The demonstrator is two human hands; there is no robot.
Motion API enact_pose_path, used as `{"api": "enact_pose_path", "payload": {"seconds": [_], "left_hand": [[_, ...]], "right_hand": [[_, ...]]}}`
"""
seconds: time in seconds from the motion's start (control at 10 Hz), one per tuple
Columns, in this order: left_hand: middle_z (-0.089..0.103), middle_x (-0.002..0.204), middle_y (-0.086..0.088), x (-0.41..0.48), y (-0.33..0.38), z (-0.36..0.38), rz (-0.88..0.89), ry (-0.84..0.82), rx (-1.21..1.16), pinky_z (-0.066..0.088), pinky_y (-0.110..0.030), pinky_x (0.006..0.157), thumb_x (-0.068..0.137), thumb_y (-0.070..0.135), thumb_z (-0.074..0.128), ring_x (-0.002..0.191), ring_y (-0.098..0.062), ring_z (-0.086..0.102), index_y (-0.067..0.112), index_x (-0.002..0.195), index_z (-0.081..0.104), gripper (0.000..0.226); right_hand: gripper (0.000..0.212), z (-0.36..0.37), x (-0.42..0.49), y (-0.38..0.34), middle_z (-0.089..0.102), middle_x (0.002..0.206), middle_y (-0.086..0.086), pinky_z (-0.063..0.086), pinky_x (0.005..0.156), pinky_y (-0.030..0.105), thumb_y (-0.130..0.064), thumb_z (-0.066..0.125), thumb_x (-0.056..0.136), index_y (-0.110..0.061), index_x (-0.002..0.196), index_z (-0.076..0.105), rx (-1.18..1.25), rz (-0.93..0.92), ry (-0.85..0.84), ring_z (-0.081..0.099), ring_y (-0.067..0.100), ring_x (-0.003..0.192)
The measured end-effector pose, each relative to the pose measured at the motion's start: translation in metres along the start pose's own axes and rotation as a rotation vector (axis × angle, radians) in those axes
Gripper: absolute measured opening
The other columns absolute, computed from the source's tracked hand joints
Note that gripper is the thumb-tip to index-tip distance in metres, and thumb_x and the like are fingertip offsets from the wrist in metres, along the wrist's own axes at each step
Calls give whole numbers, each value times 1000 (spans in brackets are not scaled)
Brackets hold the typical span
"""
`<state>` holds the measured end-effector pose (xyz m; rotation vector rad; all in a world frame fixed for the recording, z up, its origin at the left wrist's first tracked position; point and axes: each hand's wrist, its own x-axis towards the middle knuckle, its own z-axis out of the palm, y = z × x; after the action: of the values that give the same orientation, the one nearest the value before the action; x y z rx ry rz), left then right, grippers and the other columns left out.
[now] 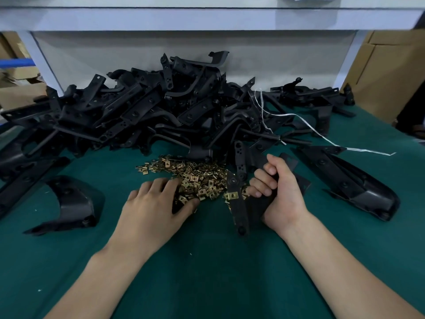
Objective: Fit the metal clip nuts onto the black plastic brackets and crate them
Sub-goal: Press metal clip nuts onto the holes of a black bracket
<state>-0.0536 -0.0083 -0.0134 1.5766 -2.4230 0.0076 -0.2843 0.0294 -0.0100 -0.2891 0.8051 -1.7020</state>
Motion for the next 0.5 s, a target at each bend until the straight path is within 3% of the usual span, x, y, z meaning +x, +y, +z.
{"api": "enact_pose_path", "payload": {"seconds": [0.2,0.5], "left_hand": [[66,115,1,2,2,1,76,71,-75,50,-41,88,97,44,57,102,-27,64,22,126,66,37],[69,101,-2,2,1,3,77,163,-118,53,-42,76,95,28,66,86,-31,66,18,113,71,21]], "right_hand": [[42,-2,2,2,21,47,-9,30,40,22,-37,55,95,-24,57,41,-5,-12,-13,21,8,38],[42,-2,2,1,22,47,-8,30,40,23,-37,54,96,-24,57,41,13,-8,-13,21,9,38]]}}
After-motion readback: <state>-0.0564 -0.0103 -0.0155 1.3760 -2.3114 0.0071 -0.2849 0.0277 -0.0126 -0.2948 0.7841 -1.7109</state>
